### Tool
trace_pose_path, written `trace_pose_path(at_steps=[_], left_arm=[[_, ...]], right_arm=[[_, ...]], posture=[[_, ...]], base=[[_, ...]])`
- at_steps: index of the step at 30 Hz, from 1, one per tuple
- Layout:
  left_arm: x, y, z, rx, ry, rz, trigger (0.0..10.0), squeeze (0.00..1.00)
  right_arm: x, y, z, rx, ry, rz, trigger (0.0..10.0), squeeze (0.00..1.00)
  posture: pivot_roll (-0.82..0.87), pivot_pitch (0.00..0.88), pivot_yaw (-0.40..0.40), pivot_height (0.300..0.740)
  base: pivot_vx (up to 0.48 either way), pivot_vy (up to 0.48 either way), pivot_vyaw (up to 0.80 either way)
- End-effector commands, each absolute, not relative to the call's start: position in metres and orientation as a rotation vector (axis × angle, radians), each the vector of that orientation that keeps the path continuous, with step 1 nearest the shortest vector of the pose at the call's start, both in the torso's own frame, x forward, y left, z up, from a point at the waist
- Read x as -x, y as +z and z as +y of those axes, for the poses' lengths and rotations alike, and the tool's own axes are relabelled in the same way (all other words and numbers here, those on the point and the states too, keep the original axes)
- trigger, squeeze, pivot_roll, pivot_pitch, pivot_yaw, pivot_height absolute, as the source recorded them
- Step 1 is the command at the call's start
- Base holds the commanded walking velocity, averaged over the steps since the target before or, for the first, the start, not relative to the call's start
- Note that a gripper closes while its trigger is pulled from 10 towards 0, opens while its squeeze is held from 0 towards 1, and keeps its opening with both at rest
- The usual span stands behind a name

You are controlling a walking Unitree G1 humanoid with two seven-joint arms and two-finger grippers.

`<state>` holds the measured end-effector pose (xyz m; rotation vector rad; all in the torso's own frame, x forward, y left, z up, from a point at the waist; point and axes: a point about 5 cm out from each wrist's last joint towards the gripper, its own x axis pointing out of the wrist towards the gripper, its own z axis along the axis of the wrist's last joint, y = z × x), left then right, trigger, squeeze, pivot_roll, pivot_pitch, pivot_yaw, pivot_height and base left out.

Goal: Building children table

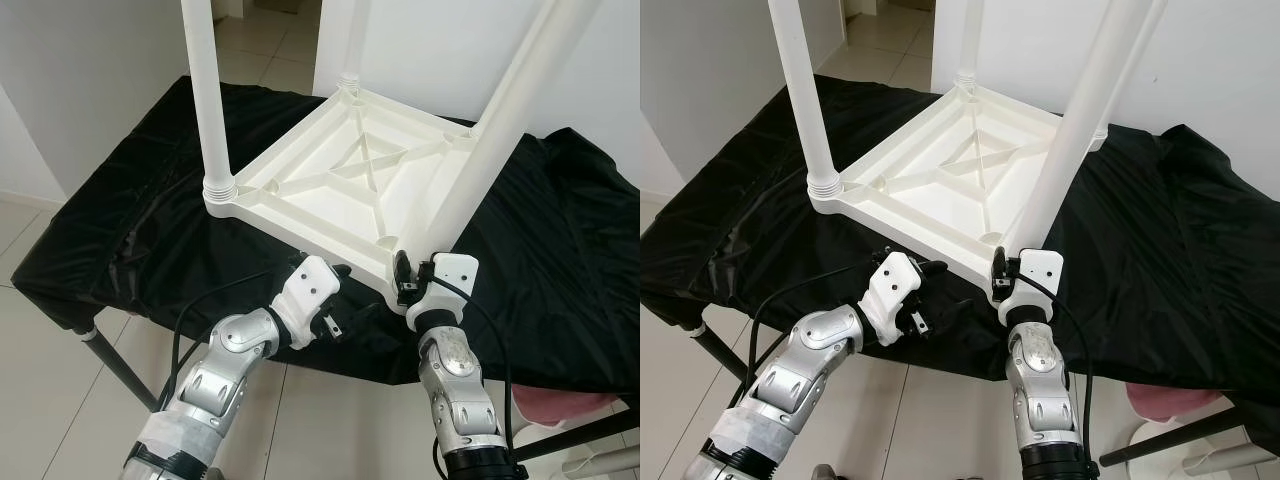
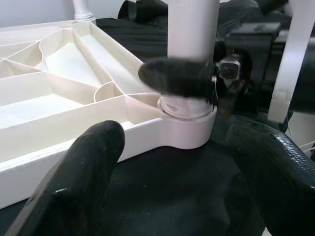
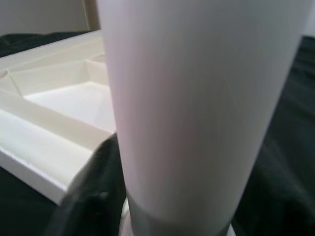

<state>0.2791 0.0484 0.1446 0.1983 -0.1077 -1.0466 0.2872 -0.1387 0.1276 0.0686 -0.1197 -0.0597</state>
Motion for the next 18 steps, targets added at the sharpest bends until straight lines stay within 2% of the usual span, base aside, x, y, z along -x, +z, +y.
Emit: trace_pose_path(at_steps=[1,9,10,11,12,18], left_arm=[[-0.279,0.142,0.046,-0.211,-1.032,-0.100,10.0,0.00],[-0.276,0.141,0.046,-0.215,-1.038,-0.099,10.0,0.00],[-0.276,0.141,0.047,-0.216,-1.037,-0.097,10.0,0.00],[-0.276,0.141,0.047,-0.216,-1.037,-0.097,10.0,0.00],[-0.276,0.141,0.047,-0.216,-1.039,-0.098,10.0,0.00],[-0.276,0.144,0.044,-0.206,-1.047,-0.108,10.0,0.00]], right_arm=[[-0.283,0.124,-0.141,-0.069,-0.034,-0.118,10.0,1.00],[-0.277,0.126,-0.156,-0.064,0.081,-0.166,10.0,1.00],[-0.277,0.127,-0.159,-0.066,0.142,-0.174,10.0,0.87],[-0.277,0.127,-0.159,-0.066,0.142,-0.174,10.0,0.87],[-0.279,0.128,-0.164,-0.053,0.197,-0.177,10.0,0.00],[-0.288,0.129,-0.173,-0.010,0.342,-0.153,10.0,0.00]], posture=[[0.02,0.069,-0.078,0.740],[0.02,0.067,-0.079,0.740],[0.02,0.066,-0.079,0.740],[0.02,0.066,-0.079,0.740],[0.02,0.063,-0.081,0.740],[0.02,0.059,-0.080,0.740]], base=[[0.000,0.000,0.00],[0.000,0.000,0.00],[0.000,0.000,0.00],[0.000,0.000,0.00],[0.000,0.000,0.00],[0.000,0.000,0.00]])
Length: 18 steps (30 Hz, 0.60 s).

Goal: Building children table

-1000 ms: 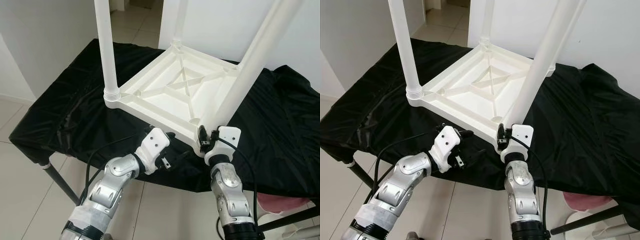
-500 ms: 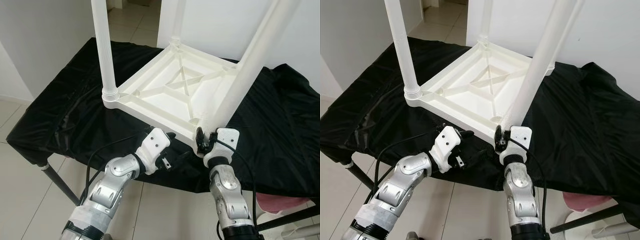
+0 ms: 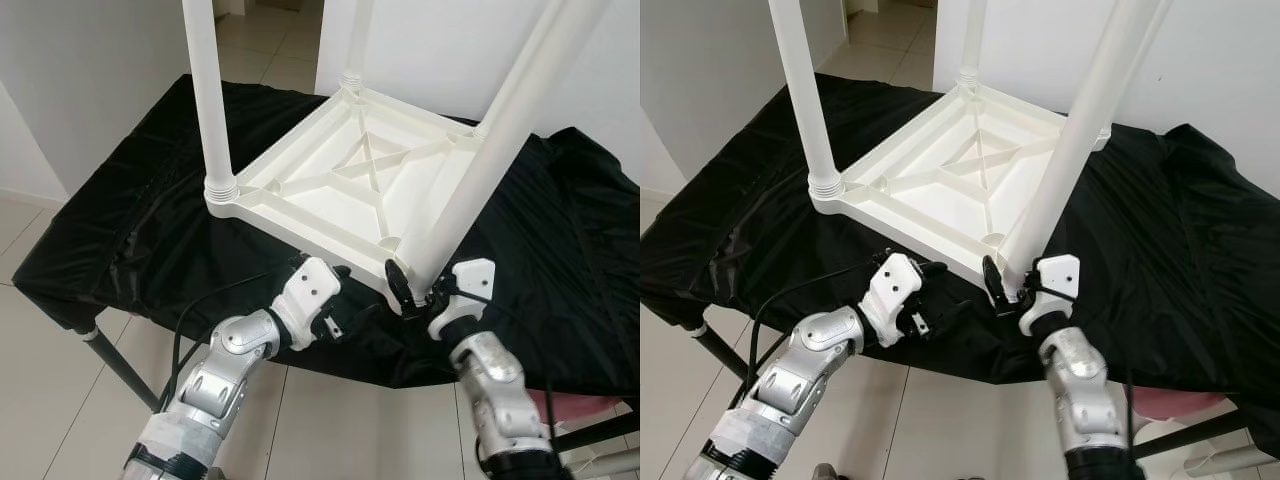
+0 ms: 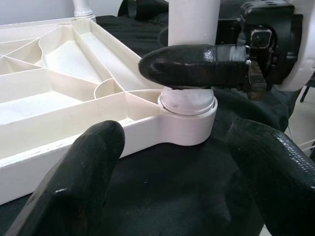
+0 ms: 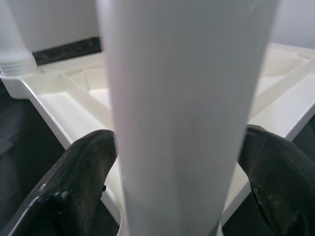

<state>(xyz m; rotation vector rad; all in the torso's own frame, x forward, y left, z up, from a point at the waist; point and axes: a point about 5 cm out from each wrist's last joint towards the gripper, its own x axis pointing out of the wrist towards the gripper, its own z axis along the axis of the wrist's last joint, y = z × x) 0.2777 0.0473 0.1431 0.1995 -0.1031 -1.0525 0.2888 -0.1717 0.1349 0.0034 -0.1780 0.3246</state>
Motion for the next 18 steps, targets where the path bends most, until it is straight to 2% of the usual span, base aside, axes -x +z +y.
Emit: trace_pose_path(at_steps=[1,8,9,11,18], left_arm=[[-0.276,0.144,0.044,-0.207,-1.047,-0.108,10.0,0.00],[-0.276,0.143,0.045,-0.212,-1.046,-0.106,10.0,0.00],[-0.277,0.143,0.045,-0.214,-1.047,-0.106,10.0,0.00],[-0.277,0.144,0.045,-0.219,-1.046,-0.108,10.0,0.00],[-0.278,0.145,0.047,-0.217,-1.034,-0.111,10.0,0.00]], right_arm=[[-0.289,0.129,-0.174,-0.002,0.376,-0.151,10.0,0.00],[-0.296,0.131,-0.176,0.056,0.511,-0.129,10.0,0.00],[-0.298,0.130,-0.174,0.074,0.568,-0.114,8.0,0.00],[-0.302,0.128,-0.173,0.085,0.621,-0.093,0.0,0.00],[-0.305,0.124,-0.179,0.090,0.641,-0.079,0.0,0.00]], posture=[[0.02,0.057,-0.080,0.740],[0.02,0.055,-0.078,0.740],[0.02,0.054,-0.077,0.740],[0.02,0.053,-0.078,0.740],[0.03,0.053,-0.084,0.740]], base=[[0.000,0.000,0.00],[0.000,0.000,0.00],[0.000,0.000,0.00],[0.000,0.000,0.00],[0.000,0.000,0.00]])
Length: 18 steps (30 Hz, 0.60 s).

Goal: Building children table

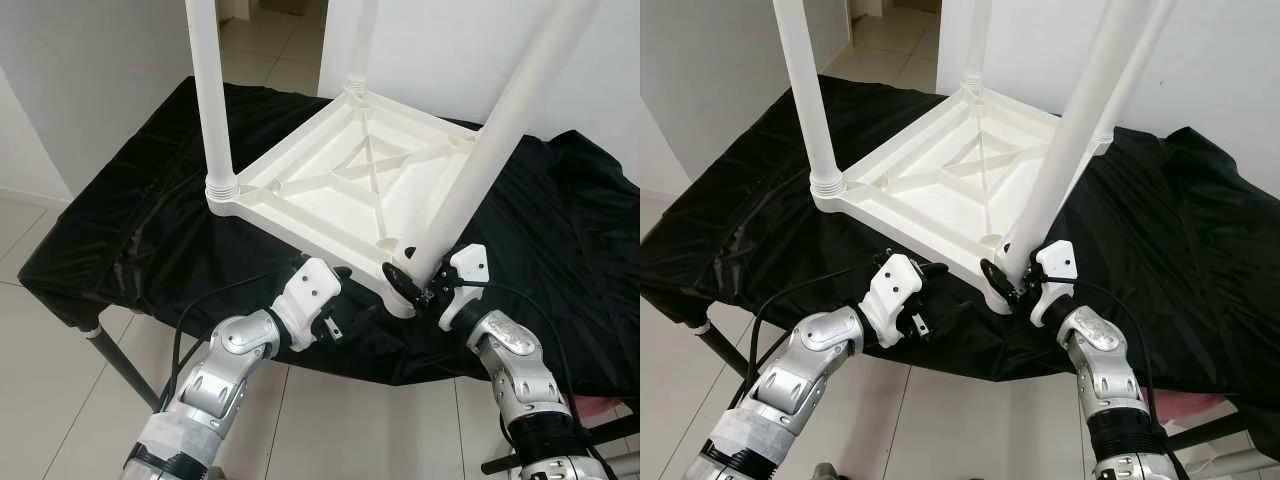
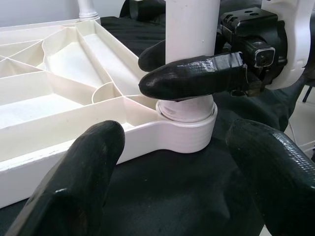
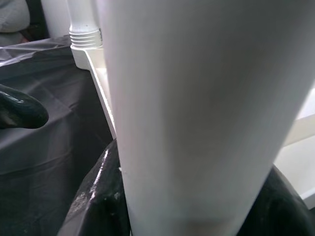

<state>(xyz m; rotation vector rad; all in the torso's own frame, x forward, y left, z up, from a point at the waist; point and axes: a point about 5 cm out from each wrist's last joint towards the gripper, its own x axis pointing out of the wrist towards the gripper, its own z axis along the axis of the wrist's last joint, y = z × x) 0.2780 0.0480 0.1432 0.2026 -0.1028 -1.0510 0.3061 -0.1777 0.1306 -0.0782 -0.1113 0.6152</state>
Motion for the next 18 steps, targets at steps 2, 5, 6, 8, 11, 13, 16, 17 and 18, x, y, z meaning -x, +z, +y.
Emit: trace_pose_path(at_steps=[2,5,6,8,11,13,16,17,18], left_arm=[[-0.2780,0.1444,0.0476,-0.217,-1.031,-0.110,10.0,0.00],[-0.2777,0.1438,0.0477,-0.217,-1.029,-0.109,10.0,0.00],[-0.2777,0.1438,0.0477,-0.217,-1.029,-0.109,10.0,0.00],[-0.2775,0.1436,0.0476,-0.216,-1.030,-0.109,10.0,0.00],[-0.2775,0.1434,0.0474,-0.216,-1.033,-0.107,10.0,0.00],[-0.2773,0.1434,0.0474,-0.216,-1.034,-0.107,10.0,0.00],[-0.2771,0.1432,0.0474,-0.215,-1.034,-0.106,10.0,0.00],[-0.2769,0.1429,0.0473,-0.215,-1.035,-0.106,10.0,0.00],[-0.2769,0.1429,0.0473,-0.215,-1.035,-0.106,10.0,0.00]], right_arm=[[-0.3055,0.1228,-0.1813,0.092,0.641,-0.074,0.0,0.00],[-0.3060,0.1214,-0.1845,0.094,0.646,-0.069,0.0,0.00],[-0.3060,0.1214,-0.1845,0.094,0.646,-0.069,0.0,0.00],[-0.3053,0.1208,-0.1856,0.094,0.646,-0.069,0.0,0.00],[-0.3044,0.1200,-0.1878,0.095,0.630,-0.066,4.9,0.00],[-0.3041,0.1198,-0.1888,0.096,0.619,-0.065,4.9,0.00],[-0.3037,0.1203,-0.1892,0.086,0.610,-0.070,10.0,0.00],[-0.3034,0.1238,-0.1880,0.065,0.578,-0.087,10.0,0.00],[-0.3034,0.1238,-0.1880,0.065,0.578,-0.087,10.0,0.00]], posture=[[0.03,0.053,-0.084,0.740],[0.03,0.053,-0.085,0.740],[0.03,0.053,-0.085,0.740],[0.02,0.057,-0.081,0.740],[0.02,0.060,-0.078,0.740],[0.02,0.061,-0.078,0.740],[0.02,0.061,-0.077,0.740],[0.02,0.062,-0.076,0.740],[0.02,0.062,-0.076,0.740]], base=[[0.000,0.000,0.00],[0.000,0.000,0.00],[0.000,0.000,0.00],[0.000,0.000,0.00],[0.000,0.000,0.00],[0.000,0.000,0.00],[0.000,0.000,0.00],[0.000,0.000,0.00],[0.000,0.000,0.00]])
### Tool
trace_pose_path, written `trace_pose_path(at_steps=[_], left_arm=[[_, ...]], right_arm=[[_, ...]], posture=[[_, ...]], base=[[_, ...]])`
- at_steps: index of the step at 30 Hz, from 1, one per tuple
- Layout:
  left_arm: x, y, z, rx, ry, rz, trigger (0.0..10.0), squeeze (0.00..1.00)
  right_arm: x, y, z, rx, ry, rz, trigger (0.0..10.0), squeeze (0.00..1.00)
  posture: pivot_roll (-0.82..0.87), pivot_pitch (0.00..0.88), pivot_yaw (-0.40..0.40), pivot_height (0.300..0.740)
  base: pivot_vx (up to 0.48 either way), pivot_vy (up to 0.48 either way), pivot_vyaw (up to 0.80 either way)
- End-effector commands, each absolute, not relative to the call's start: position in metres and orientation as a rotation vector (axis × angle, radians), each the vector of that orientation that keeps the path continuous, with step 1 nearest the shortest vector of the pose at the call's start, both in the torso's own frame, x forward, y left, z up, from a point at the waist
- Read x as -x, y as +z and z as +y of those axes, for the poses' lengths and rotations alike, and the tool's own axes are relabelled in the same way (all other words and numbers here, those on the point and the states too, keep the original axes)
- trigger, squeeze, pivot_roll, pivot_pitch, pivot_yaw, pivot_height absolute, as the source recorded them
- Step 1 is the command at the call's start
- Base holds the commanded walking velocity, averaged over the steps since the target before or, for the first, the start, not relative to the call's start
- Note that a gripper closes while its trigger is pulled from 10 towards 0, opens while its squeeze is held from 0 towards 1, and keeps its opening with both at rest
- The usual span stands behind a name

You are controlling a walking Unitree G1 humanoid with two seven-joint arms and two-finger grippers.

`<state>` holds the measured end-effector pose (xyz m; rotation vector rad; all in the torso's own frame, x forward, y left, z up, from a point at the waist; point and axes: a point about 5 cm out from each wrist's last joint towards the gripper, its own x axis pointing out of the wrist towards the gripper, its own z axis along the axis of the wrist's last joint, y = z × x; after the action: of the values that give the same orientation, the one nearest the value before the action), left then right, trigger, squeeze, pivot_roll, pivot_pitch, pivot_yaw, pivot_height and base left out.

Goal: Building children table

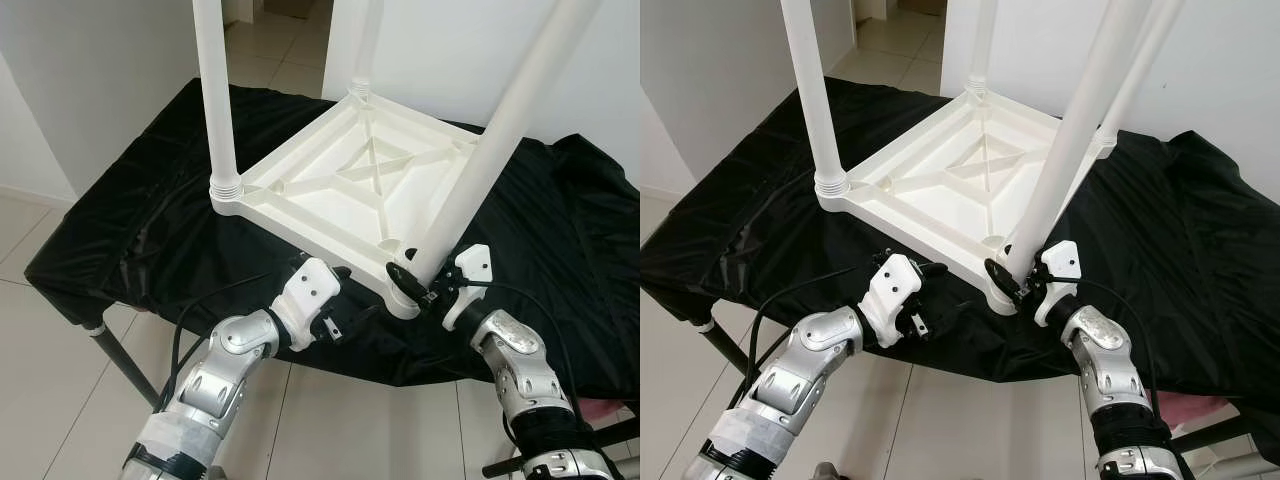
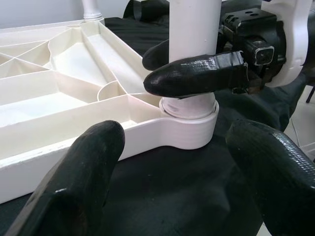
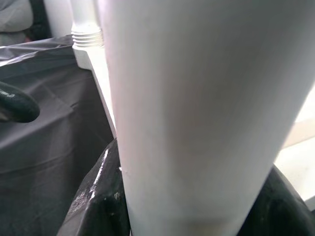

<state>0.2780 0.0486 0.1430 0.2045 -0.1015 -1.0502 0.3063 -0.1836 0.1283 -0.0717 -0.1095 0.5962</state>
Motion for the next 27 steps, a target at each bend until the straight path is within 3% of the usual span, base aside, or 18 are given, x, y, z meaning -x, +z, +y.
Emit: trace_pose_path(at_steps=[1,9,19,23,27], left_arm=[[-0.277,0.143,0.048,-0.215,-1.035,-0.104,10.0,0.00],[-0.278,0.143,0.049,-0.215,-1.035,-0.100,10.0,0.00],[-0.276,0.142,0.049,-0.211,-1.026,-0.098,10.0,0.00],[-0.276,0.141,0.047,-0.217,-1.027,-0.096,10.0,0.00],[-0.275,0.141,0.047,-0.214,-1.031,-0.095,10.0,0.00]], right_arm=[[-0.304,0.125,-0.186,0.037,0.530,-0.086,10.0,0.00],[-0.303,0.123,-0.176,0.005,0.335,-0.121,10.0,0.00],[-0.290,0.110,-0.161,-0.062,-0.064,-0.095,10.0,0.00],[-0.293,0.117,-0.138,-0.113,-0.126,-0.103,10.0,0.00],[-0.292,0.121,-0.132,-0.113,-0.118,-0.115,10.0,0.00]], posture=[[0.01,0.066,-0.072,0.740],[0.01,0.076,-0.070,0.740],[0.01,0.087,-0.083,0.740],[0.01,0.089,-0.082,0.740],[0.01,0.091,-0.074,0.740]], base=[[0.000,0.000,0.00],[0.000,0.000,0.00],[0.000,0.000,0.00],[0.000,0.000,0.00],[0.000,0.000,0.00]])
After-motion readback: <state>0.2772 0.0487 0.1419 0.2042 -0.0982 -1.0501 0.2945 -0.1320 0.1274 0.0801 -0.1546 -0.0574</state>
